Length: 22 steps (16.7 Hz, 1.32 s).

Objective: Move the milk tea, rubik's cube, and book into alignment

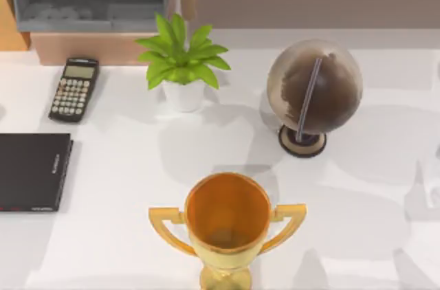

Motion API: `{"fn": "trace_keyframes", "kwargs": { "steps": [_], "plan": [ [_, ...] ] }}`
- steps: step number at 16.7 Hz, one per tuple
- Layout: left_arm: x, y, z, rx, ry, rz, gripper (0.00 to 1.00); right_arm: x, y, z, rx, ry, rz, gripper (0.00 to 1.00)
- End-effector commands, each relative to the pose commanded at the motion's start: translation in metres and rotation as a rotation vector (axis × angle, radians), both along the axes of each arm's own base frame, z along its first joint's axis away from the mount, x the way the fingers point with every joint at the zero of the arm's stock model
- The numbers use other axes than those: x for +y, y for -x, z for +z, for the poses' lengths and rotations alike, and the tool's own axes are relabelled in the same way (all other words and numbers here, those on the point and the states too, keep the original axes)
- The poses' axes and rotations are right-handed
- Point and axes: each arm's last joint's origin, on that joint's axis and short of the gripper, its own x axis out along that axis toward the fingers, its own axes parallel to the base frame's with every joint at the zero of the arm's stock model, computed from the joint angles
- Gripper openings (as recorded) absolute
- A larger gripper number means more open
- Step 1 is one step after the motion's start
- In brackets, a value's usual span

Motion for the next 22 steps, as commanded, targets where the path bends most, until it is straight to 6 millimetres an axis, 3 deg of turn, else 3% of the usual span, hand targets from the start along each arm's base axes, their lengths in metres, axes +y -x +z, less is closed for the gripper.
{"fn": "trace_keyframes", "kwargs": {
  "steps": [4, 9, 12, 14, 17, 22],
  "plan": [
    [0.026, 0.054, -0.032, -0.036, -0.399, 0.011, 0.00, 0.000, 0.000, 0.000, 0.000, 0.000, 0.000, 1.00],
    [0.054, 0.116, -0.116, 0.132, -0.831, 0.005, 0.00, 0.000, 0.000, 0.000, 0.000, 0.000, 0.000, 1.00],
    [0.066, 0.154, -0.166, 0.304, -0.988, -0.037, 0.00, 0.000, 0.000, 0.000, 0.000, 0.000, 0.000, 1.00],
    [0.071, 0.174, -0.187, 0.401, -1.046, -0.057, 0.00, 0.000, 0.000, 0.000, 0.000, 0.000, 0.000, 1.00],
    [0.075, 0.187, -0.200, 0.475, -1.077, -0.060, 0.00, 0.000, 0.000, 0.000, 0.000, 0.000, 0.000, 1.00],
    [0.075, 0.184, -0.196, 0.451, -1.087, -0.051, 0.00, 0.000, 0.000, 0.000, 0.000, 0.000, 0.000, 1.00]
  ]
}}
